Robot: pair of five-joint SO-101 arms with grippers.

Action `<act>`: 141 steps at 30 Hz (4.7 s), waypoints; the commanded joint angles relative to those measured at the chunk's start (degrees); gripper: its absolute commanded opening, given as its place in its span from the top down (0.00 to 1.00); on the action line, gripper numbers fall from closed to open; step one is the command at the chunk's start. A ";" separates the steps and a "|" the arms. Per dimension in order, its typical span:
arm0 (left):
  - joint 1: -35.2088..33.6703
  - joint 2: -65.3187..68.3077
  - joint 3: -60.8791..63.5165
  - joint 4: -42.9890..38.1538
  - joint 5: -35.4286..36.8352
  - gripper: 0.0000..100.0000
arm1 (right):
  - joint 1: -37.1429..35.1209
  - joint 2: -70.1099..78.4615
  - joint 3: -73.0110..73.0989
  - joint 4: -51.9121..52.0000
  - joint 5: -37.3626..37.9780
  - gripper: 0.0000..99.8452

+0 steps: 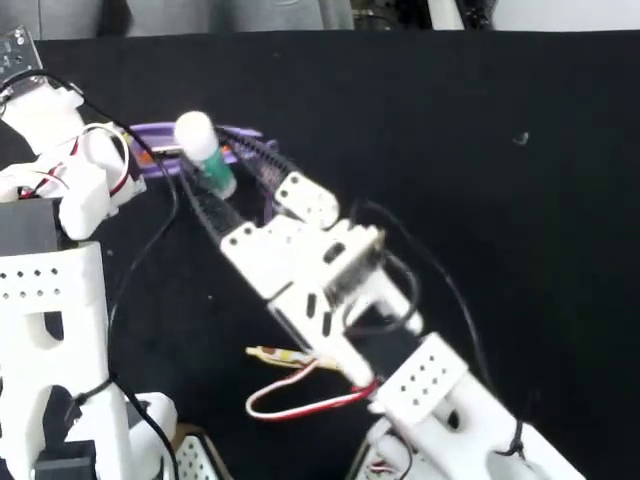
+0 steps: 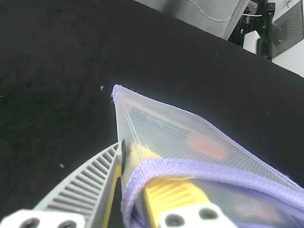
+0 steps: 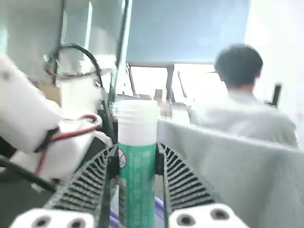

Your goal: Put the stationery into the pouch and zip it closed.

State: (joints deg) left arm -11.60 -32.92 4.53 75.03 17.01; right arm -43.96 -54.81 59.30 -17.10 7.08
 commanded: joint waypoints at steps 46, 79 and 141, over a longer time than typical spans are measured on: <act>0.31 -0.79 4.00 -4.31 0.88 0.97 | 4.31 31.52 -2.07 -26.29 0.44 0.83; -4.18 -0.26 4.26 -6.51 0.44 0.97 | 4.04 13.14 -6.29 -0.79 0.44 0.97; -25.45 -0.18 10.15 -22.24 0.53 0.97 | 3.25 68.53 -49.63 68.92 1.67 0.87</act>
State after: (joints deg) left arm -36.48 -32.84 16.04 54.46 17.27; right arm -39.65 17.89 12.18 50.24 8.40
